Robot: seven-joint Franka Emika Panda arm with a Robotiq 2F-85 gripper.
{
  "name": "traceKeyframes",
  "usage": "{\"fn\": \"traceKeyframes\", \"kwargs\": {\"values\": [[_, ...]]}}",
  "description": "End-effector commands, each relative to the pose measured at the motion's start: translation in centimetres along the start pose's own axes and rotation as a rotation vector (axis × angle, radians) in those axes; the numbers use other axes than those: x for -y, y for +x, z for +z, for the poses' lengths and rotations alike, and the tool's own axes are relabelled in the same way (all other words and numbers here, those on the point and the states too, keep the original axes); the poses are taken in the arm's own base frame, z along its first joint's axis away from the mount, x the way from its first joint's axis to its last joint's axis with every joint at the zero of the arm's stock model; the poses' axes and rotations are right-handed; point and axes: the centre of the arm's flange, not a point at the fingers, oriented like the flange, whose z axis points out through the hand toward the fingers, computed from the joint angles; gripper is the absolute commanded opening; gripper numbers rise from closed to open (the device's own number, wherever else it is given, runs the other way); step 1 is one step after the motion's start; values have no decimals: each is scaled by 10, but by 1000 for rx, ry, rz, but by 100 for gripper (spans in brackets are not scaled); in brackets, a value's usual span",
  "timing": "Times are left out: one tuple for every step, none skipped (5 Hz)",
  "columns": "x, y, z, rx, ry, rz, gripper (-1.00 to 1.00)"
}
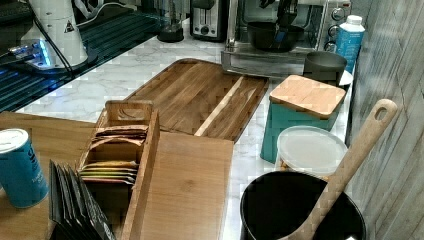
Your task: Put the bowl in the oven.
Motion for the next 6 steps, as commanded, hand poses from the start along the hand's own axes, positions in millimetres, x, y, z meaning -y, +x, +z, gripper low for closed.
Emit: {"fn": "traceKeyframes", "kwargs": {"values": [[83, 38, -82, -211, 165, -229, -100], [74, 43, -58, -220, 321, -200, -100], [71, 48, -26, -204, 421, -159, -100], [75, 58, 3, -171, 470, -110, -100], [81, 66, 29, -128, 523, -78, -100], [82, 70, 42, -86, 604, -42, -100]]}}
